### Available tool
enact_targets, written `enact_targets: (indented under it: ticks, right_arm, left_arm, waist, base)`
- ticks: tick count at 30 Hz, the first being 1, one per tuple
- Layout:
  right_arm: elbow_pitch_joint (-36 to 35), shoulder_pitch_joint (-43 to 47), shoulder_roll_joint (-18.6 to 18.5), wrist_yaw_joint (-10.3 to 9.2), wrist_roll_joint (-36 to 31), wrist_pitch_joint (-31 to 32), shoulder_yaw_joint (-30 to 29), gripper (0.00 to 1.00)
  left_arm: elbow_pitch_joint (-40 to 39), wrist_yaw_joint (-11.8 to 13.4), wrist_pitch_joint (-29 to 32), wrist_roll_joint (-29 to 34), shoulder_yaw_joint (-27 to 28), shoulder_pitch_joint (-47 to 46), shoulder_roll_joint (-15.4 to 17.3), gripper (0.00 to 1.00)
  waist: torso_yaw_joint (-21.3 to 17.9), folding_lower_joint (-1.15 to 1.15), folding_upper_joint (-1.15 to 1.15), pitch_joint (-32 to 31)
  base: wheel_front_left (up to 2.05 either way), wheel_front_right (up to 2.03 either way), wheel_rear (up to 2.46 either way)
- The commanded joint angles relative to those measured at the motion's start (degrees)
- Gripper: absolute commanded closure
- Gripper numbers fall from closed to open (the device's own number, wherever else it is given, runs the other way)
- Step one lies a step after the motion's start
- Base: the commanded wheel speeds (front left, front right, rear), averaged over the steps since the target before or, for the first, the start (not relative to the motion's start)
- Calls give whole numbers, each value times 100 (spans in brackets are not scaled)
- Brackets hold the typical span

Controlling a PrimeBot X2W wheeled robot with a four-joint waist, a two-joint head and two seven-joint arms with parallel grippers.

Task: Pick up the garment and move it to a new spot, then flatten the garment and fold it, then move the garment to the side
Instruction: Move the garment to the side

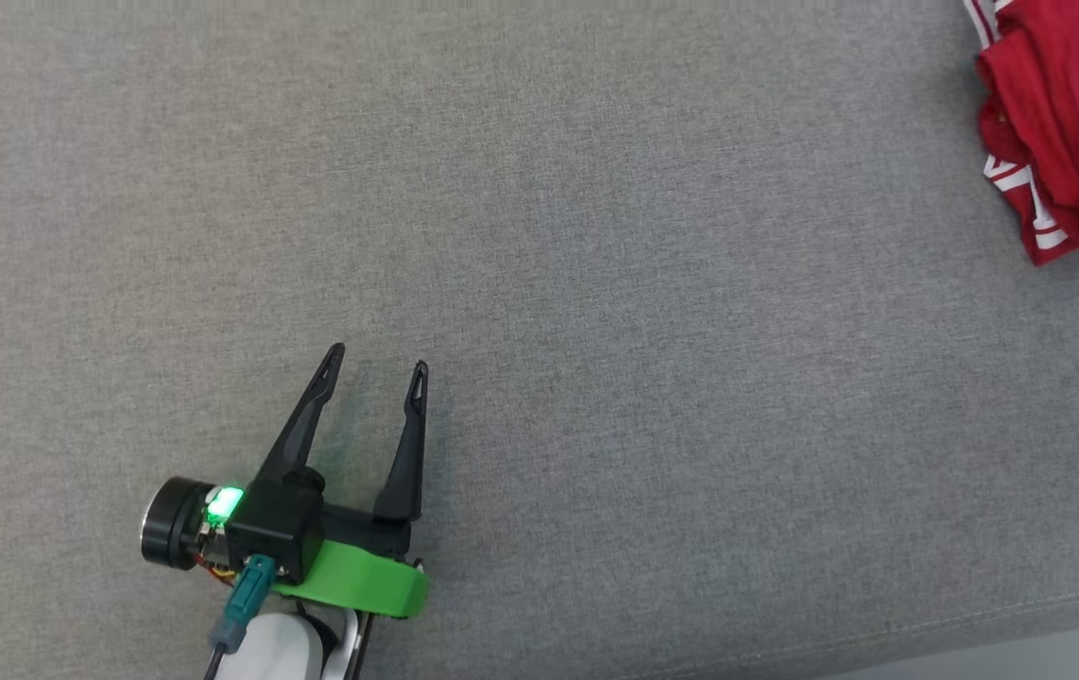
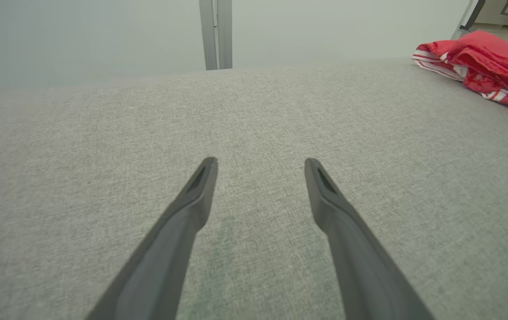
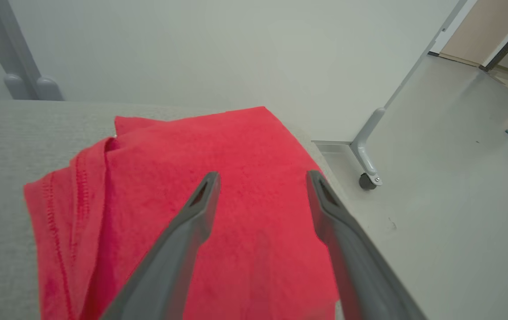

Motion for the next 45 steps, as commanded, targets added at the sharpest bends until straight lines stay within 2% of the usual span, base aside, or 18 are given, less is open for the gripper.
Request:
enact_targets:
  ticks: [1, 11, 16, 19, 24, 27, 36, 45]
  right_arm:
    - [-155, 266, 108, -8, -87, -26, -172, 0]
    - [-1916, 2562, 1803, -8, -888, -26, -1439, 0]
    - [-2828, 3657, 2604, -7, -1294, -26, -1718, 0]
    - [-3393, 4145, 2870, -8, -1435, -26, -1749, 0]
    - [-4296, 4890, 3122, -7, -1586, -26, -1687, 0]
    - [-4579, 5236, 3207, -8, -1638, -27, -1675, 0]
    - [-4841, 5749, 3285, -7, -1900, -27, -1448, 0]
    - [-4754, 5906, 3318, -7, -1931, -27, -1281, 0]
  left_arm:
    - [11, 70, -1, -78, 31, 108, 12, 0]
    - [99, 479, 0, -622, 187, 596, -5, 0]
    - [52, 600, -1, -819, 264, 933, -4, 0]
    - [-49, 621, -1, -845, 358, 1145, -3, 0]
    - [-194, 547, -1, -834, 494, 1466, -4, 0]
    - [-219, 482, -1, -761, 538, 1623, -5, 0]
    - [-230, 438, -1, -727, 577, 1910, -5, 0]
    - [-128, 348, -1, -656, 597, 1923, -5, 0]
  waist:
    - [193, -1, -1, -549]
    - [489, -1, -1, -1763]
    - [612, -1, -1, -2244]
    - [632, -1, -1, -2451]
    - [652, -1, -1, -2677]
    - [648, -1, -1, -2826]
    - [583, -1, -1, -3145]
    - [523, -1, -1, -3301]
  base:
    - [0, 0, 0]
    - [0, 0, 0]
    - [0, 0, 0]
    - [0, 0, 0]
    - [0, 0, 0]
    - [0, 0, 0]
    - [0, 0, 0]
    - [0, 0, 0]
